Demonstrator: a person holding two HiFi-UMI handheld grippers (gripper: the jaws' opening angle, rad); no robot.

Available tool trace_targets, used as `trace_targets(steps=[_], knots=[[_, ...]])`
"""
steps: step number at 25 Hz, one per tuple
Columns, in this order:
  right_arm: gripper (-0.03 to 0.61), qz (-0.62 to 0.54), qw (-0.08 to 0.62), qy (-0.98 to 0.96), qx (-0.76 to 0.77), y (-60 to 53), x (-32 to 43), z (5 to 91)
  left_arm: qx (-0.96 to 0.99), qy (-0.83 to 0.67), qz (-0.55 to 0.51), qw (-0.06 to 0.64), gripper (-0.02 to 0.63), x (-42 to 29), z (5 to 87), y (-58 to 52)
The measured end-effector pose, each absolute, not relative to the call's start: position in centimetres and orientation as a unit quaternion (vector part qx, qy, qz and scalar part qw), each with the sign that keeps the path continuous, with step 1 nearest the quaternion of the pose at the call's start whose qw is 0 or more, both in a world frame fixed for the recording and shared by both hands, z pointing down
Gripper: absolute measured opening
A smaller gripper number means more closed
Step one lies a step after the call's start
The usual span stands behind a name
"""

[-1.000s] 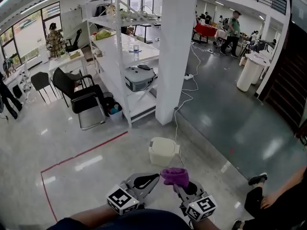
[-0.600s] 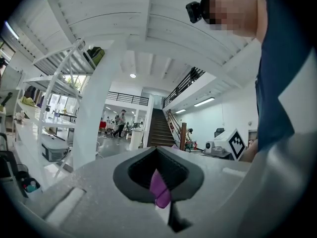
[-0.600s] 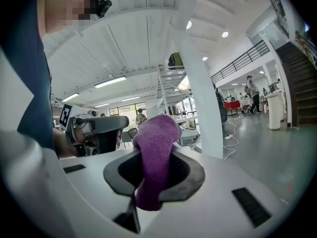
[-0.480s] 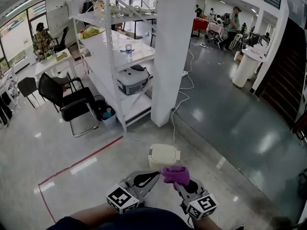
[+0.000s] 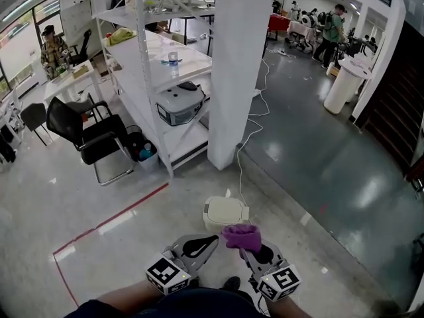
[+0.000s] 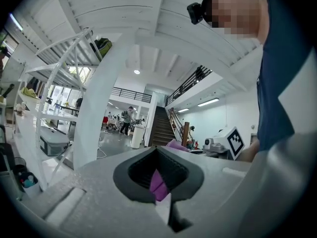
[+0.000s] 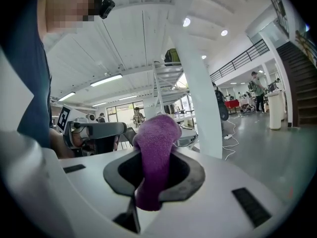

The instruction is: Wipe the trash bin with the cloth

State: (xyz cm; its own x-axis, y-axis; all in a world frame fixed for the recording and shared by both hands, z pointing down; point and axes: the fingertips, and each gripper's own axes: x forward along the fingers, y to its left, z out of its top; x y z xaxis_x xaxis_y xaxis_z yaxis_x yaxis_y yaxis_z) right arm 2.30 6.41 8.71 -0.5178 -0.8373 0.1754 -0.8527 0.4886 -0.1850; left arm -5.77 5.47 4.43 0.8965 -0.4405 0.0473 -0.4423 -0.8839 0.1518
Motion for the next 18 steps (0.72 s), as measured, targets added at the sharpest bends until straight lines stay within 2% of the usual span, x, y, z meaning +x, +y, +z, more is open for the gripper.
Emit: trace_targets(steps=[7,18], knots=[[0.08,0.123,0.037,-0.872,0.471,3.8,4.9,11.8,0.965,-0.248,0.007,0.084,0.003,-3.2,7.6,2.9],[0.08,0.125,0.038,-0.867,0.481,-1.2,7.8,21.8,0.961,-0.259,0.015,0.098,0.003,-1.3,18.1,-2.1]])
